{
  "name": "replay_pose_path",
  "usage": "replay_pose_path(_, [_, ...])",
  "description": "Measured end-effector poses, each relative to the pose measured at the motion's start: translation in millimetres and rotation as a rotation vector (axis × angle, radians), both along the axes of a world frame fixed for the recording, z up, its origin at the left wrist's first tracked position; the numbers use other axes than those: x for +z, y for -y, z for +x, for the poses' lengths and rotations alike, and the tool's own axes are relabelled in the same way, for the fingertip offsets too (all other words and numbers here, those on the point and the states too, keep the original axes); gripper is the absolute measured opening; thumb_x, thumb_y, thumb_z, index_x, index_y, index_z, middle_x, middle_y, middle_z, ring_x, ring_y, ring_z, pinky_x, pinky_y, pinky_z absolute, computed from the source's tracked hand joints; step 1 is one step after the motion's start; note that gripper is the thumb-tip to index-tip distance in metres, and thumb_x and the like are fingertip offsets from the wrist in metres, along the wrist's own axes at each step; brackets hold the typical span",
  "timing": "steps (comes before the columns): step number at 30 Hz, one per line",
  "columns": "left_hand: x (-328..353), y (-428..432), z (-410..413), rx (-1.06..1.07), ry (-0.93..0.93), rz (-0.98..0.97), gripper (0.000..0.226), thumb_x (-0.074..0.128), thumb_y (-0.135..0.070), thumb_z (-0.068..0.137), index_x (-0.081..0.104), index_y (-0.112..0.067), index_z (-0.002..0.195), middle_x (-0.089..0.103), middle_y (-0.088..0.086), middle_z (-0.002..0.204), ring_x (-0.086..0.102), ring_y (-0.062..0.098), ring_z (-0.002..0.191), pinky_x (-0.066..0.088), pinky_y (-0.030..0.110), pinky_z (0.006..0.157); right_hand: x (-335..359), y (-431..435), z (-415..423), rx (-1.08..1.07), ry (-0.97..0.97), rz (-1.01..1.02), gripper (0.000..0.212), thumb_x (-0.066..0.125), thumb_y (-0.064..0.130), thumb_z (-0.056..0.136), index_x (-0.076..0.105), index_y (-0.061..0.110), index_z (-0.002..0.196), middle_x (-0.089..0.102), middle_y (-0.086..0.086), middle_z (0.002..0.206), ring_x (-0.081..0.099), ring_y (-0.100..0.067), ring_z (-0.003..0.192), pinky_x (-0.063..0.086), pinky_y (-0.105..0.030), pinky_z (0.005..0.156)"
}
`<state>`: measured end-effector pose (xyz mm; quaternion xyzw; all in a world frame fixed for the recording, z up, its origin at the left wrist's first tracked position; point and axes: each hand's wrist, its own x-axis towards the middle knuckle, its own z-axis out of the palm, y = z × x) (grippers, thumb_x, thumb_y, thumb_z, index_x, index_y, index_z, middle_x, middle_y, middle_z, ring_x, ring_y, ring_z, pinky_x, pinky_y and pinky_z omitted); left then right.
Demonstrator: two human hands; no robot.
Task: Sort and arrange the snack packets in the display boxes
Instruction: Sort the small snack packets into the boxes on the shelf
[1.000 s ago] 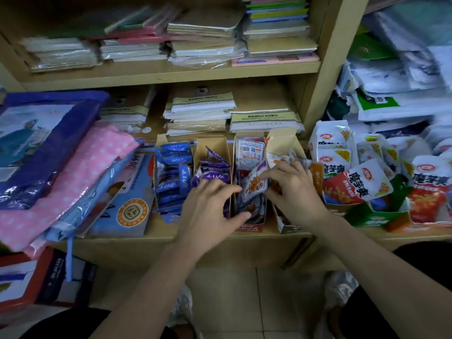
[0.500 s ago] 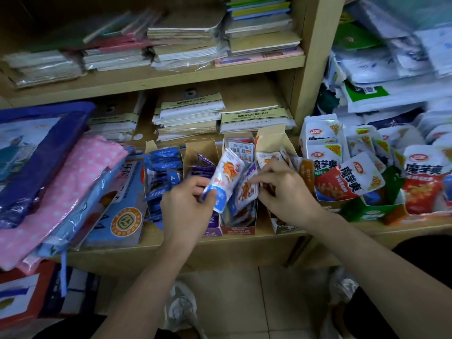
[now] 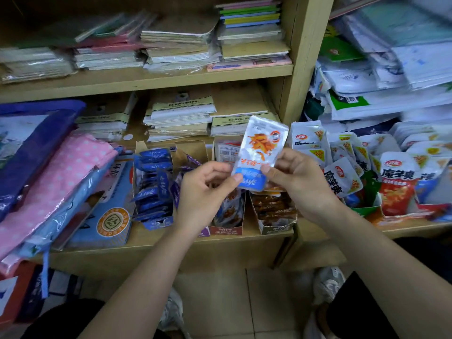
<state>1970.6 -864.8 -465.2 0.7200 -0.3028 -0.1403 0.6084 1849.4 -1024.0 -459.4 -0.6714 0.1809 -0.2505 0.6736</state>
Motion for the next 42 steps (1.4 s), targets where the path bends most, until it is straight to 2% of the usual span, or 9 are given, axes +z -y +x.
replay_pose_path(6, [-16.4, -0.8, 6.8, -0.018, 0.569, 0.678, 0.055, 0.075, -0.060, 0.079, 0.061, -0.035, 0.125, 0.067, -0.017, 0.102, 0.066, 0.006, 0.085, 0.056, 0.030, 0.075, 12.6, 40.7, -31.1, -0.264, -0.090, -0.383, 0.014, 0.057, 0.015, 0.102, 0.062, 0.016, 0.115, 0.074, 0.007, 0.103, 0.072, -0.010, 0.090, 0.061, -0.030, 0.073])
replay_pose_path(9, [-17.2, -0.1, 8.5, 0.007, 0.657, 0.598, 0.006, 0.072, -0.032, 0.090, 0.072, -0.026, 0.093, 0.074, -0.010, 0.080, 0.068, 0.008, 0.066, 0.060, 0.032, 0.063, 13.3, 50.3, -43.3, -0.302, -0.157, -0.532, 0.015, 0.058, 0.016, 0.102, 0.064, 0.027, 0.109, 0.070, 0.018, 0.081, 0.069, -0.012, 0.066, 0.057, -0.027, 0.053])
replay_pose_path(13, [-6.4, -3.9, 14.5, 0.293, 0.734, 0.353, 0.024, 0.068, -0.016, 0.093, 0.062, -0.015, 0.069, 0.066, -0.003, 0.061, 0.059, 0.011, 0.049, 0.044, 0.022, 0.047, 9.5, 55.2, -54.2, -0.382, -0.213, -0.655, 0.031, 0.070, 0.014, 0.094, 0.069, 0.017, 0.125, 0.067, -0.001, 0.070, 0.068, -0.024, 0.062, 0.059, -0.038, 0.059])
replay_pose_path(18, [9.3, -2.8, 13.2, 0.374, 0.354, 0.019, 0.019, 0.061, -0.024, 0.100, 0.067, -0.008, 0.090, 0.073, 0.000, 0.081, 0.072, 0.008, 0.066, 0.050, 0.018, 0.050, 10.9, 52.4, -59.9, -0.471, -0.230, -0.761, 0.029, 0.074, 0.017, 0.091, 0.073, 0.012, 0.119, 0.069, 0.001, 0.071, 0.067, -0.011, 0.063, 0.057, -0.023, 0.059])
replay_pose_path(22, [9.4, -3.2, 14.0, 0.383, 0.146, -0.095, 0.009, 0.058, -0.022, 0.103, 0.065, -0.020, 0.097, 0.073, 0.001, 0.086, 0.072, 0.012, 0.065, 0.058, 0.024, 0.057, 7.4, 42.9, -55.8, -0.366, -0.190, -0.502, 0.036, 0.074, 0.009, 0.089, 0.069, 0.020, 0.124, 0.072, -0.005, 0.088, 0.072, -0.011, 0.070, 0.058, -0.029, 0.051])
replay_pose_path(28, [15.6, -3.3, 13.4, 0.329, -0.401, -0.171, 0.011, 0.064, -0.008, 0.098, 0.069, -0.017, 0.102, 0.075, 0.013, 0.100, 0.074, 0.016, 0.070, 0.055, 0.019, 0.054, 1.0, 8.0, -30.8, -0.340, -0.102, -0.569, 0.028, 0.074, 0.004, 0.088, 0.073, 0.021, 0.110, 0.067, 0.017, 0.091, 0.065, 0.001, 0.084, 0.053, -0.013, 0.064])
replay_pose_path(34, [23.3, -6.0, -0.8, 0.232, -0.743, -0.155, 0.015, 0.065, -0.001, 0.093, 0.068, 0.004, 0.108, 0.075, 0.016, 0.079, 0.071, 0.016, 0.060, 0.054, 0.017, 0.051, -11.9, -19.4, -7.2, -0.111, 0.042, -0.955, 0.024, 0.072, 0.010, 0.090, 0.076, 0.014, 0.114, 0.071, 0.002, 0.111, 0.063, -0.016, 0.105, 0.046, -0.022, 0.096])
replay_pose_path(38, [24.1, -14.7, 4.6, 0.203, -0.860, -0.187, 0.014, 0.061, -0.002, 0.095, 0.071, 0.001, 0.106, 0.076, 0.013, 0.081, 0.073, 0.015, 0.065, 0.056, 0.017, 0.055, -12.9, -23.0, -3.2, 0.101, -0.029, -0.854, 0.041, 0.069, 0.038, 0.089, 0.070, 0.019, 0.126, 0.066, 0.009, 0.120, 0.056, -0.012, 0.116, 0.044, -0.026, 0.100])
replay_pose_path(42, [23.8, -23.4, 8.0, 0.189, -0.947, -0.218, 0.009, 0.060, -0.001, 0.095, 0.069, 0.002, 0.096, 0.073, 0.011, 0.069, 0.072, 0.016, 0.061, 0.055, 0.016, 0.052, -21.2, -28.4, 1.3, 0.134, 0.018, -0.894, 0.060, 0.084, 0.019, 0.078, 0.064, 0.015, 0.134, 0.060, 0.001, 0.119, 0.056, -0.005, 0.114, 0.047, -0.018, 0.099])
